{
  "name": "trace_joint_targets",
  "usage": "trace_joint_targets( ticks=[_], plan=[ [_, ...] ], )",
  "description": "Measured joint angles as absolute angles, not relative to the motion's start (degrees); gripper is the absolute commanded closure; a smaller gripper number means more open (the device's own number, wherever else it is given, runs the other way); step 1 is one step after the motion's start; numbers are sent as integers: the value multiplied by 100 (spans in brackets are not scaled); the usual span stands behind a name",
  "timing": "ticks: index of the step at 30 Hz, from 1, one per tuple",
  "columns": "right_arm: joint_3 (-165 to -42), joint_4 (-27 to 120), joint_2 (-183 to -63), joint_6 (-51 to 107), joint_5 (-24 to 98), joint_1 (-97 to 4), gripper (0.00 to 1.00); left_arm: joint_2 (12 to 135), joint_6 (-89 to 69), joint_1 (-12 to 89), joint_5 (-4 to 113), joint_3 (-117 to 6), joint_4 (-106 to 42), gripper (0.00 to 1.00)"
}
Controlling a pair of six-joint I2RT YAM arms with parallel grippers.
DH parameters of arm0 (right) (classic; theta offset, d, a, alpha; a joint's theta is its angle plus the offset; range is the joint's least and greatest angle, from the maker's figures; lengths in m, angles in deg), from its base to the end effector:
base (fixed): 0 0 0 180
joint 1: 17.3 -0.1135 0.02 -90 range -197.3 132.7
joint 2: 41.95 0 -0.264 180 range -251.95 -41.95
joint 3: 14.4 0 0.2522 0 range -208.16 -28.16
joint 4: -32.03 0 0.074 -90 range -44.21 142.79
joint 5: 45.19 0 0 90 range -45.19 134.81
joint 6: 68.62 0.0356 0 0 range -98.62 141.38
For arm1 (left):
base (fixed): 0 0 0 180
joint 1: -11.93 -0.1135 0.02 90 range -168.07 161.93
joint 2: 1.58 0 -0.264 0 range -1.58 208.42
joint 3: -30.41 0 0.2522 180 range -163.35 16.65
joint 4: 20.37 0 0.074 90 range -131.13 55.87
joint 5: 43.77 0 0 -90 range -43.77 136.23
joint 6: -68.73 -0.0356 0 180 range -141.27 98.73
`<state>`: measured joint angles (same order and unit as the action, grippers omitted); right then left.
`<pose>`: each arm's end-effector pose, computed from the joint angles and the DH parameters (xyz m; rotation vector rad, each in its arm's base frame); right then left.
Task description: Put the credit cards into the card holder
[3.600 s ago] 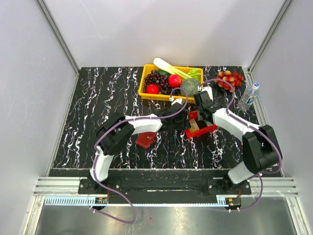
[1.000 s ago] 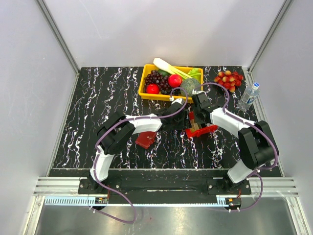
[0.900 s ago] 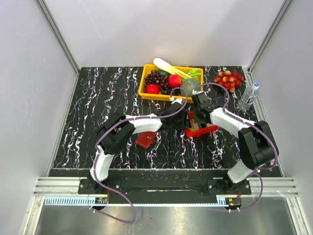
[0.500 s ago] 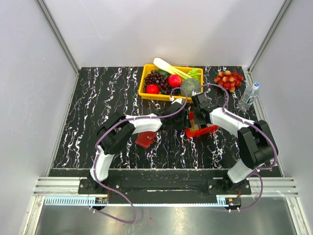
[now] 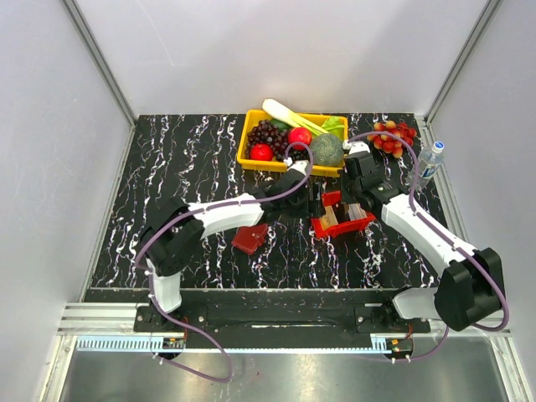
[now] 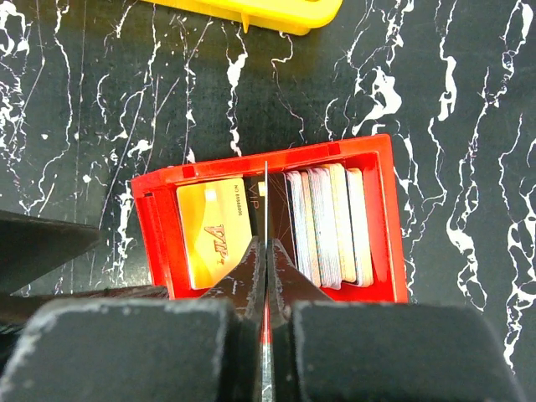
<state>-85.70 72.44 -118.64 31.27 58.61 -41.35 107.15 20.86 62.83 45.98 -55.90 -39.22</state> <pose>0.2646 0.1088 0.2689 -0.1742 2.3344 0.0065 0.2652 -0.3261 0.1950 0.1838 2.4289 -0.7968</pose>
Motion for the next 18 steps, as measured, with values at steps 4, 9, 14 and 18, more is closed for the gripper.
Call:
trace_joint_targets(
  ticks=[4, 9, 14, 18],
  plan=[
    [-8579, 7273, -11789, 3154, 5824, -4135, 100, 10356, 2031, 6283, 4600, -5560, -3900, 21],
    [-8576, 7323, -11665, 3337, 5553, -4128, 100, 9860, 1918, 6254, 4523, -5131, -3926, 15],
    [-8388, 7032, -11173, 3890, 4969, -4128, 100, 8927, 1642, 6143, 3870, -4351, -4440, 13],
    [-7943, 6272, -11068, 4605, 4298, -4155, 100, 8035, 1555, 5677, 3459, -3483, -4750, 13]
  ],
)
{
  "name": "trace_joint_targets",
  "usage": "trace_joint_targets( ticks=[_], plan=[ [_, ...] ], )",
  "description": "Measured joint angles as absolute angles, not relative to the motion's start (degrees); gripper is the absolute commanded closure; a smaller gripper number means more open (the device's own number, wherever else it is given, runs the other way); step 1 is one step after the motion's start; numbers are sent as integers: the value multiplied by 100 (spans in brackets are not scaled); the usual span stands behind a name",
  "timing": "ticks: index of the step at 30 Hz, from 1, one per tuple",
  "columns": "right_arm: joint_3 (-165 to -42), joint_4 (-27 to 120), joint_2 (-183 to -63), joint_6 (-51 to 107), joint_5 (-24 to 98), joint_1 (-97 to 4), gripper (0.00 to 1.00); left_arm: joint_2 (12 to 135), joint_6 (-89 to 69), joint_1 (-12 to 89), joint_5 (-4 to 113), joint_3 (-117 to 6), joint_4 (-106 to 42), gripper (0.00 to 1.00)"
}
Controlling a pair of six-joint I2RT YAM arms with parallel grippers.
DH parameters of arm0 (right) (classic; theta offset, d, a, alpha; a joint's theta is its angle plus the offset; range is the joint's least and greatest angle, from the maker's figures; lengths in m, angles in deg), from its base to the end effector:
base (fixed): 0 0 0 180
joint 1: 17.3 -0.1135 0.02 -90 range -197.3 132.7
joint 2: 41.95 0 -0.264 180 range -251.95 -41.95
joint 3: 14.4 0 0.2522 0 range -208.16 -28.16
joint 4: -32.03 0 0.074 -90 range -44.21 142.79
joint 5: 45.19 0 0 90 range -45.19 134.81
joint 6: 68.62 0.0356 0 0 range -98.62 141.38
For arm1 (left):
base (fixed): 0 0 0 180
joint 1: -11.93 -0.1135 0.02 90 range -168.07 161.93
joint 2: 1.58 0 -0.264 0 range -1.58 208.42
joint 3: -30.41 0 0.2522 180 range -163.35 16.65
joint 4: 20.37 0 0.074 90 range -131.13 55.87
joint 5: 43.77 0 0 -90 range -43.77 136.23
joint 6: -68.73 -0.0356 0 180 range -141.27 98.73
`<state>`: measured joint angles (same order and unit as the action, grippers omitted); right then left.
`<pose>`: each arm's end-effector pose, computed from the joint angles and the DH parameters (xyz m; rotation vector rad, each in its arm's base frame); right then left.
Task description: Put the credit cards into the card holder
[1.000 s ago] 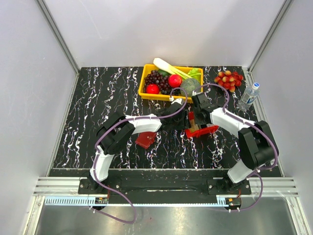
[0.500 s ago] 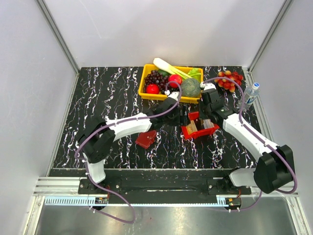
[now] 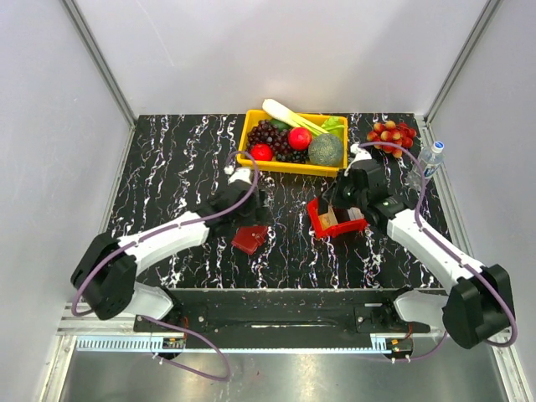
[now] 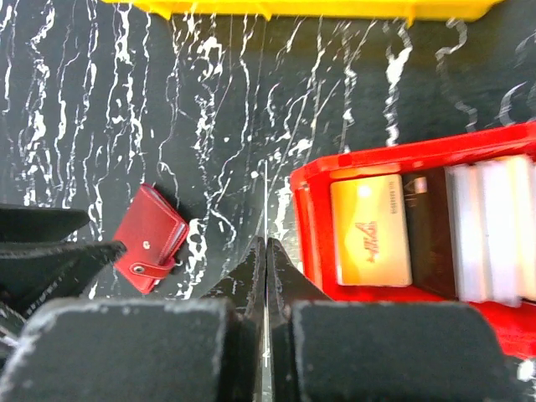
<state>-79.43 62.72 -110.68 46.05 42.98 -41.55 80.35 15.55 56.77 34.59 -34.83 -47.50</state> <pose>0.2424 0.1104 0.2813 -0.0106 2.2182 0.5166 0.2200 -0.2086 0.2271 0.0628 2.3648 -0.4765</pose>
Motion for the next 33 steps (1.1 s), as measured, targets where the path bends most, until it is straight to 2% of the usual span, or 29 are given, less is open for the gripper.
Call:
trace_joint_targets(
  ticks=[7, 14, 19, 26, 33],
  plan=[
    [-7501, 5256, -11805, 5659, 3936, -4926, 100, 7557, 1445, 4974, 2893, -2900, -5412, 11],
    [-7752, 4215, -12733, 6546, 4235, -5980, 100, 7395, 1435, 4329, 2823, -2550, -5589, 12],
    [-8489, 4112, -13584, 6968, 4803, -6559, 100, 7294, 1474, 3883, 2987, -2150, -5578, 12],
    [-9455, 4464, -14366, 7162, 5787, -7101, 100, 7172, 1476, 3830, 3195, -1993, -5550, 15],
    [-9344, 4882, -14438, 7156, 6287, -7210, 100, 7082, 1417, 3826, 3341, -1993, -5504, 15]
  ],
)
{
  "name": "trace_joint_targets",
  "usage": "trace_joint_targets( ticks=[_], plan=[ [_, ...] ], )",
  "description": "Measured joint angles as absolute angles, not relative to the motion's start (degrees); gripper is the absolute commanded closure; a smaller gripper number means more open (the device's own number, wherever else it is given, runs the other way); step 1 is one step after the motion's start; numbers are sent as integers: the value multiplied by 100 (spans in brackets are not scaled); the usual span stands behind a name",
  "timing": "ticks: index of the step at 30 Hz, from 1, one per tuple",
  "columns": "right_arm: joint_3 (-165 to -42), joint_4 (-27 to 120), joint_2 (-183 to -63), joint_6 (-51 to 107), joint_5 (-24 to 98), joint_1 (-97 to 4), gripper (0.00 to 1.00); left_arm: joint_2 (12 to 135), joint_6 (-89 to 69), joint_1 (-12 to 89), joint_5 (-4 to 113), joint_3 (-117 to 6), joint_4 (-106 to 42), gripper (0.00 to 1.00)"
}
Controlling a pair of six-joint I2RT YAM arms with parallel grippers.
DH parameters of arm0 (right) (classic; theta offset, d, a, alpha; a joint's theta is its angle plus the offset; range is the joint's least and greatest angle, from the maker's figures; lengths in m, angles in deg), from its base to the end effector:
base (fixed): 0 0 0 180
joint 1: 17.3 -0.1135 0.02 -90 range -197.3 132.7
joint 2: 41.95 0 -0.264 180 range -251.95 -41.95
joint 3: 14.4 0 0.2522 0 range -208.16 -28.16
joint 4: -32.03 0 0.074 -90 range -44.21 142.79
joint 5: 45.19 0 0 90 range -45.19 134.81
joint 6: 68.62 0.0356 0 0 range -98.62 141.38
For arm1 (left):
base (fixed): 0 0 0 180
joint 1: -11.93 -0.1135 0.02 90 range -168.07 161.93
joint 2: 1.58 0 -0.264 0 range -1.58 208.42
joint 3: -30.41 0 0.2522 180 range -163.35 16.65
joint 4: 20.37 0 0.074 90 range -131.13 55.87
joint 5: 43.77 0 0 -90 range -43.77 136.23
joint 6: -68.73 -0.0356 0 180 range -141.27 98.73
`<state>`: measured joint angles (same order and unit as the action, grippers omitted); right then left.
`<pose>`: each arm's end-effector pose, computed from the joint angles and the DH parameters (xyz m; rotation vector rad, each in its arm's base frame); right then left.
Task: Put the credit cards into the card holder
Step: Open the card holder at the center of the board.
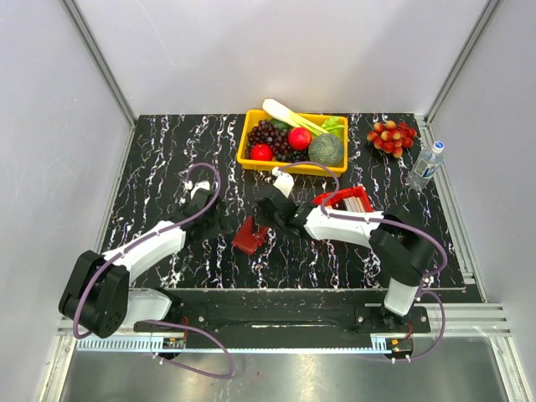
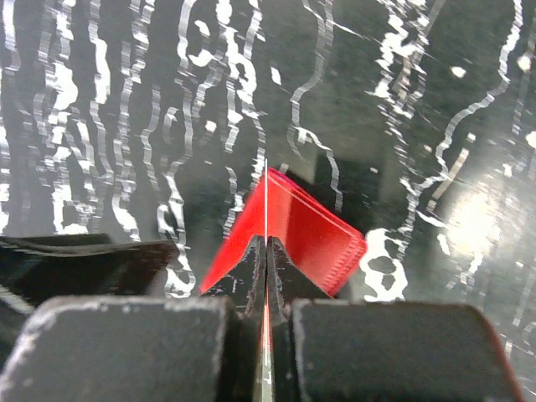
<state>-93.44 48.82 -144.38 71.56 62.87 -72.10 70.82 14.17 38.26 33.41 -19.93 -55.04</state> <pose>0.2342 0.3129 0.2016 0.0770 2.3073 0.6253 0.2128 -0.0965 0.1795 -0.2854 2.5139 -0.1440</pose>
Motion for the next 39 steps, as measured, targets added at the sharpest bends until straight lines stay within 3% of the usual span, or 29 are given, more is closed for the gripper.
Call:
trace_joint_targets(
  ticks=[9, 17, 26, 39],
  plan=[
    [-8220, 4845, -13872, 7138, 6384, -7210, 100, 6940, 1096, 4045, 3374, -2015, -5502, 13],
    [-7549, 4407, -13627, 7398, 6381, -7208, 100, 7355, 886, 5192, 2941, -2659, -5522, 12],
    [-7416, 4080, -13632, 7608, 6377, -7204, 100, 8481, 523, 5872, 2344, -3252, -5825, 11],
    [-7136, 3736, -13630, 7809, 6399, -7121, 100, 8901, 315, 6322, 2180, -3328, -5841, 10]
  ],
)
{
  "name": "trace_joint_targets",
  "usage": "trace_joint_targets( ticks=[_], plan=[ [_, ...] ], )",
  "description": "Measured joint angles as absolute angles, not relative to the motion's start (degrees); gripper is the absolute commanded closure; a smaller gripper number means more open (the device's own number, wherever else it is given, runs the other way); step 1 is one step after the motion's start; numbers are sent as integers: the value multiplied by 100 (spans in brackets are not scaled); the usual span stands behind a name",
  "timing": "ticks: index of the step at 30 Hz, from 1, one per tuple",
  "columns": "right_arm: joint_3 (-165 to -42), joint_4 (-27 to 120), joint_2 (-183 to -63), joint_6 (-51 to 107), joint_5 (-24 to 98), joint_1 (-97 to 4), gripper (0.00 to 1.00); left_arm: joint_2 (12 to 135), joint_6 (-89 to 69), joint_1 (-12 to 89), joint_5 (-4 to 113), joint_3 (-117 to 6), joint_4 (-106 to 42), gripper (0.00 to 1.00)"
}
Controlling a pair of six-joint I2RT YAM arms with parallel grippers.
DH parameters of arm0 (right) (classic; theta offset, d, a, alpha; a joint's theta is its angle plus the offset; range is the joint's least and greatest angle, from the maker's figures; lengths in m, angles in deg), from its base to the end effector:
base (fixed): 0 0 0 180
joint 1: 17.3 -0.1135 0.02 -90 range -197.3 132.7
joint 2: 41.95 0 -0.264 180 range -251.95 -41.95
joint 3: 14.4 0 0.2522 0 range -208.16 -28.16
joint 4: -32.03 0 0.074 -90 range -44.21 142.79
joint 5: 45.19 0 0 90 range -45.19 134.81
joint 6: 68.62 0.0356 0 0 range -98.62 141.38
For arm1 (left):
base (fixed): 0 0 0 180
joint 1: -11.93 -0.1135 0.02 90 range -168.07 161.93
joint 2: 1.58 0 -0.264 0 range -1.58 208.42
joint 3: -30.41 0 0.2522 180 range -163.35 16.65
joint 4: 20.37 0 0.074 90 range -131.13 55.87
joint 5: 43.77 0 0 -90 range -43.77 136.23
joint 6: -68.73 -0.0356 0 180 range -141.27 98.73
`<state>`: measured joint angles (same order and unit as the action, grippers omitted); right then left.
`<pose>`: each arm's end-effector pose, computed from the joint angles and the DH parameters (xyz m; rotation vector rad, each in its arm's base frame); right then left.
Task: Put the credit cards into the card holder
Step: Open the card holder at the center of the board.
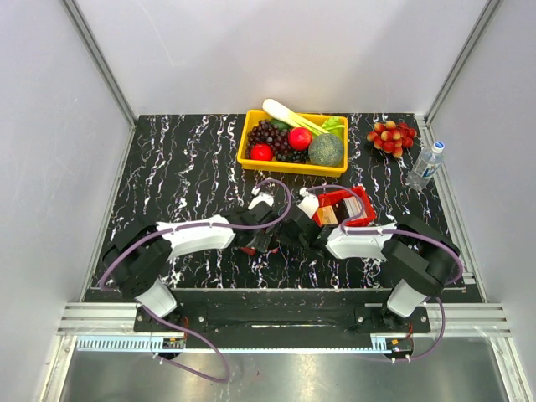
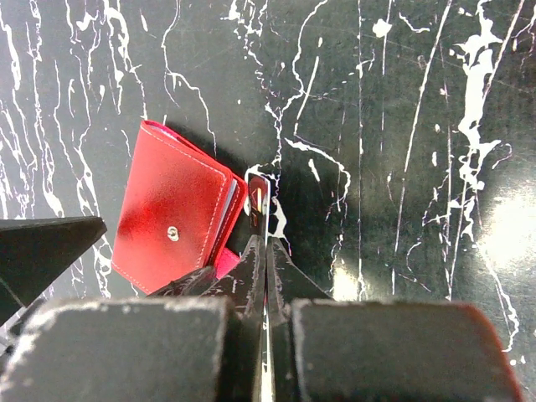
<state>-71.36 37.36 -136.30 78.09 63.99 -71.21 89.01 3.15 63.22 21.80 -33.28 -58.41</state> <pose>0.1976 0.2513 0.1506 0.2301 2.3343 0.6170 0.1945 -0.2192 0.1670 0.4713 2.4989 0.0877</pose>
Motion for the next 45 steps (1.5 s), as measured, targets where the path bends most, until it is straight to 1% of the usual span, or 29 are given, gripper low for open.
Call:
trace_joint_targets(
  ticks=[4, 7, 13, 17, 19, 21, 23, 28, 35, 38, 42, 45],
  plan=[
    [-7073, 3627, -13612, 7857, 6325, -7073, 100, 9084, 381, 6311, 2089, -3424, -5893, 12],
    [-7049, 3601, -13603, 7868, 6316, -7033, 100, 9154, 431, 6311, 1975, -3503, -5935, 15],
    [-7044, 3590, -13603, 7868, 6316, -7027, 100, 9132, 497, 6311, 1719, -3507, -6015, 27],
    [-7046, 3570, -13603, 7866, 6311, -7027, 100, 9060, 466, 6329, 1630, -3510, -6061, 30],
    [-7046, 3570, -13603, 7864, 6307, -7027, 100, 9060, 416, 6329, 1623, -3510, -6061, 35],
    [-7046, 3570, -13603, 7864, 6300, -7027, 100, 9060, 396, 6329, 1623, -3510, -6059, 37],
    [-7046, 3570, -13606, 7862, 6287, -7024, 100, 9060, 370, 6329, 1623, -3510, -6061, 45],
    [-7046, 3562, -13612, 7840, 6259, -7016, 100, 9058, 368, 6327, 1549, -3566, -6116, 46],
    [-7103, 3529, -13673, 7796, 6220, -7009, 100, 8990, 414, 6211, 1282, -3776, -6195, 53],
    [-7112, 3529, -13673, 7776, 6215, -7011, 100, 8958, 409, 6132, 1173, -3958, -6188, 58],
    [-7112, 3529, -13673, 7761, 6213, -7009, 100, 8958, 398, 5964, 1000, -4100, -6188, 60],
    [-7114, 3529, -13673, 7748, 6213, -7009, 100, 8958, 370, 5826, 950, -4137, -6193, 64]
  ],
)
